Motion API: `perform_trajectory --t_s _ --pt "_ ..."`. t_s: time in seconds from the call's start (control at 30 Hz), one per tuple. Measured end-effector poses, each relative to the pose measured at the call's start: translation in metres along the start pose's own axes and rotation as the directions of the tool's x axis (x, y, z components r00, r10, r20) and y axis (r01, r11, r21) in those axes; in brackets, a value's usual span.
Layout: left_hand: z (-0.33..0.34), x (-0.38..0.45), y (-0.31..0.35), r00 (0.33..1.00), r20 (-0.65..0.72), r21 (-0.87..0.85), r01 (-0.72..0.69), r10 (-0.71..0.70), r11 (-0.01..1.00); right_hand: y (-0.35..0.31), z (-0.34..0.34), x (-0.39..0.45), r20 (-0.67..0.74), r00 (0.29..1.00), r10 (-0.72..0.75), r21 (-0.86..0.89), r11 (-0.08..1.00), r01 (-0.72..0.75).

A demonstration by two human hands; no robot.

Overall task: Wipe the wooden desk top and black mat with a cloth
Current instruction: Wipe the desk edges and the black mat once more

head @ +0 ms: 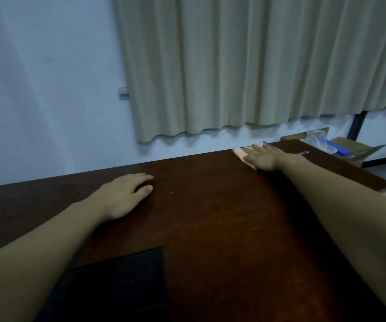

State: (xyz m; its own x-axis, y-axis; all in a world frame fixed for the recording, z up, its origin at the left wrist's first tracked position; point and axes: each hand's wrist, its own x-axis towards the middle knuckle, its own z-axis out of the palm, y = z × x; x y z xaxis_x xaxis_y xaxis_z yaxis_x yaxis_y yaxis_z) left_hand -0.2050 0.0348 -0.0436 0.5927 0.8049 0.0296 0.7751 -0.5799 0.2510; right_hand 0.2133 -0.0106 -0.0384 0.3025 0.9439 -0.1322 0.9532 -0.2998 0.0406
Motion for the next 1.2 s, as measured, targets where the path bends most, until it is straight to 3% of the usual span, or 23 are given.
perform_trajectory --t_s 0.07,0.13,0.23,0.33,0.4,0.53,0.67,0.73,0.87,1.0,1.07,1.2 --pt "-0.003 -0.008 -0.005 1.0 0.004 0.02 0.011 -0.011 1.0 -0.038 -0.002 0.003 -0.001 0.999 -0.052 -0.014 0.999 0.052" --pt "-0.007 -0.011 -0.008 1.0 -0.013 0.014 0.028 -0.028 1.0 -0.087 -0.004 -0.013 -0.009 0.978 -0.208 -0.039 0.977 0.208" --pt "-0.012 -0.012 -0.015 0.998 -0.037 -0.01 0.059 -0.059 0.998 -0.139 0.001 -0.057 -0.002 0.887 -0.461 -0.094 0.883 0.459" --pt "-0.013 -0.01 -0.017 0.998 -0.037 0.006 0.056 -0.056 0.998 -0.118 0.011 -0.094 0.033 0.81 -0.586 -0.023 0.81 0.587" --pt "-0.013 -0.014 -0.018 0.998 -0.034 0.015 0.052 -0.052 0.999 -0.084 0.009 -0.097 0.03 0.83 -0.556 -0.008 0.831 0.557" --pt "-0.013 -0.025 -0.017 0.999 -0.005 0.059 0.046 -0.045 0.997 -0.023 0.005 -0.06 0.032 0.959 -0.282 -0.009 0.959 0.283" --pt "-0.016 -0.035 -0.024 0.999 0.001 0.071 0.054 -0.054 0.996 -0.03 0.005 -0.012 -0.022 0.998 -0.055 -0.029 0.998 0.055" --pt "-0.018 -0.036 -0.03 0.997 0.001 0.065 0.071 -0.071 0.995 -0.064 0.003 -0.002 -0.026 0.996 -0.081 -0.039 0.996 0.08" --pt "-0.018 -0.032 -0.034 0.995 -0.023 0.036 0.093 -0.092 0.995 -0.147 0.001 -0.034 0.005 0.928 -0.373 -0.08 0.925 0.372" --pt "-0.017 -0.027 -0.032 0.995 -0.05 0.016 0.087 -0.086 0.996 -0.144 0.013 -0.086 0.033 0.823 -0.568 -0.027 0.822 0.568" --pt "-0.015 -0.029 -0.032 0.996 -0.046 0.006 0.077 -0.077 0.997 -0.112 0.01 -0.084 0.037 0.835 -0.549 -0.001 0.835 0.55" --pt "-0.013 -0.043 -0.038 0.997 -0.038 0.021 0.066 -0.065 0.998 -0.067 0.004 -0.039 0.007 0.956 -0.292 -0.021 0.956 0.292"
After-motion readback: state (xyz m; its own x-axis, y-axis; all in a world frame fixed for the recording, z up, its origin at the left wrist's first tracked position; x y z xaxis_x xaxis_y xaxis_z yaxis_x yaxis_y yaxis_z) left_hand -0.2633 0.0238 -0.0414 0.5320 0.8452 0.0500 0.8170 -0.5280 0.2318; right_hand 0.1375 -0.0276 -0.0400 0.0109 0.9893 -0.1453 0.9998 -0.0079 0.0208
